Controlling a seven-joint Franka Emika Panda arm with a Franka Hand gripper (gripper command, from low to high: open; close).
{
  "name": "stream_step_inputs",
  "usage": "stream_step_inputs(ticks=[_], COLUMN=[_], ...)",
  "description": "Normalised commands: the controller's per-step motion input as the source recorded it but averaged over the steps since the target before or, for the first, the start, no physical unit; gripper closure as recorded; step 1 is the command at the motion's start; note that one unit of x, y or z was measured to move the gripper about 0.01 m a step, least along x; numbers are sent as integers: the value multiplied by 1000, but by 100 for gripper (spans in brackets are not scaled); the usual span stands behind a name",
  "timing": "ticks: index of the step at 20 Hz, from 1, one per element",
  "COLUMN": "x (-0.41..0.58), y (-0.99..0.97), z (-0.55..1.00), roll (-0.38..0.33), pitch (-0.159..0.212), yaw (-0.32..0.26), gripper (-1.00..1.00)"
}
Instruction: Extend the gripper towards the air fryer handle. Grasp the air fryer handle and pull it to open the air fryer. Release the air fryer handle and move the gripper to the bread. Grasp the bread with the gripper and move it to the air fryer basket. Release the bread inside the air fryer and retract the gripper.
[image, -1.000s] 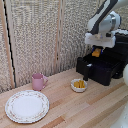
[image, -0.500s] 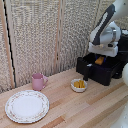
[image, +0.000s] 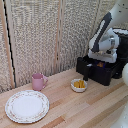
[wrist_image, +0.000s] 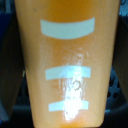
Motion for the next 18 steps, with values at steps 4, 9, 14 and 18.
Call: stream_step_inputs(ticks=[4,9,14,18], x=[-26,5,98,158], y=[115,290,379,231], z=[436,511,449,663], roll=[-42,-15,-5,38], pitch=[-33,-2,-6,6], yaw=[-154,-151,-162,-119], gripper=[-100,-100,-100,-100])
